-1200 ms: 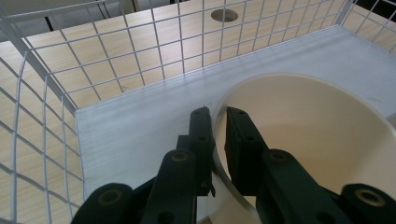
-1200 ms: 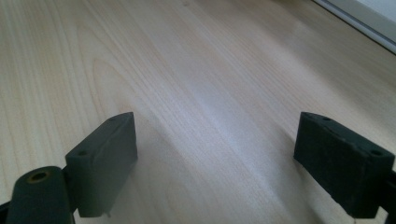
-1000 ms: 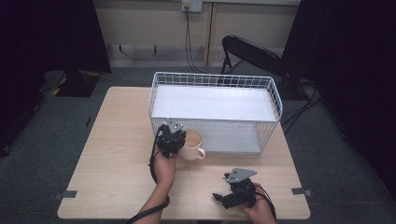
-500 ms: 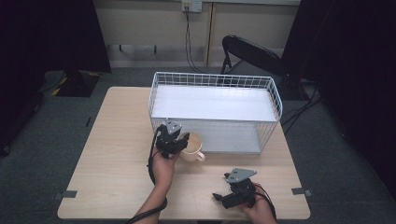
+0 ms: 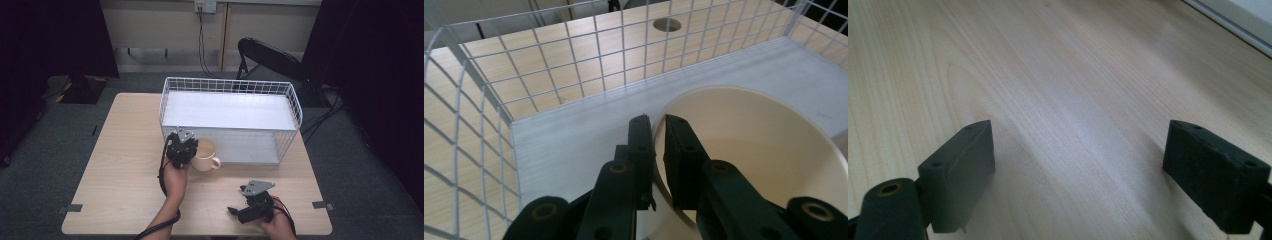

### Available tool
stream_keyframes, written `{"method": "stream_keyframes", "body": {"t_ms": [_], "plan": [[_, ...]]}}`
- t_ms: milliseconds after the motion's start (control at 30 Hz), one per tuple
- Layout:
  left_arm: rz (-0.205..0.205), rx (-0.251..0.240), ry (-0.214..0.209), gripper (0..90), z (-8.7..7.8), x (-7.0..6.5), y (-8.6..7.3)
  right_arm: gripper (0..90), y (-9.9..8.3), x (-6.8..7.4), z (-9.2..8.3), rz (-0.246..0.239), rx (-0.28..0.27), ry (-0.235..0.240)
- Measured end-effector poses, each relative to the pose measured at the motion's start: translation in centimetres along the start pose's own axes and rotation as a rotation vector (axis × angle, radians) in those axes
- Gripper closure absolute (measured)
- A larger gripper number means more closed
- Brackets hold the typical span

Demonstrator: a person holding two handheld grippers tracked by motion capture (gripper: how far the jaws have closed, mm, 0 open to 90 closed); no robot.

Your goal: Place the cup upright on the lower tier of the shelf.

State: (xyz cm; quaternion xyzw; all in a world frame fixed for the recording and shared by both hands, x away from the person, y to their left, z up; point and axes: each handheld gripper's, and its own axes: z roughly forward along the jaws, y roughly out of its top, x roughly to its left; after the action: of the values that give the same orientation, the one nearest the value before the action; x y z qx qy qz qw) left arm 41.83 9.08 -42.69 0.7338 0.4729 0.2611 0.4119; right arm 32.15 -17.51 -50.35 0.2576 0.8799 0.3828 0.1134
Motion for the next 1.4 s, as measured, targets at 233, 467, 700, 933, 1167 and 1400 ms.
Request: {"method": "stream_keyframes", "body": {"t_ms": [233, 467, 700, 933, 1167, 1400], "plan": [[-0.008, -0.004, 0.009, 82.7, 0.2, 0.0, 0.1, 12.4, 0.0, 0.0, 0.0, 0.0, 0.0, 0.0], [-0.023, -0.001, -0.018, 75.8, 0.0, 0.3, 0.0, 12.4, 0.0, 0.0, 0.0, 0.0, 0.0, 0.0], [-0.033, 0.0, -0.04, 66.9, -0.1, 0.4, -0.1, 12.4, 0.0, 0.0, 0.0, 0.0, 0.0, 0.0], [-0.042, 0.003, -0.066, 45.0, -0.8, 0.2, -0.1, 12.4, 0.0, 0.0, 0.0, 0.0, 0.0, 0.0], [-0.019, 0.004, -0.125, 31.3, -2.1, 0.0, 0.0, 12.4, 0.0, 0.0, 0.0, 0.0, 0.0, 0.0], [-0.009, 0.01, -0.171, 27.7, -3.4, -0.3, -0.2, 12.4, 0.0, 0.0, 0.0, 0.0, 0.0, 0.0]]}}
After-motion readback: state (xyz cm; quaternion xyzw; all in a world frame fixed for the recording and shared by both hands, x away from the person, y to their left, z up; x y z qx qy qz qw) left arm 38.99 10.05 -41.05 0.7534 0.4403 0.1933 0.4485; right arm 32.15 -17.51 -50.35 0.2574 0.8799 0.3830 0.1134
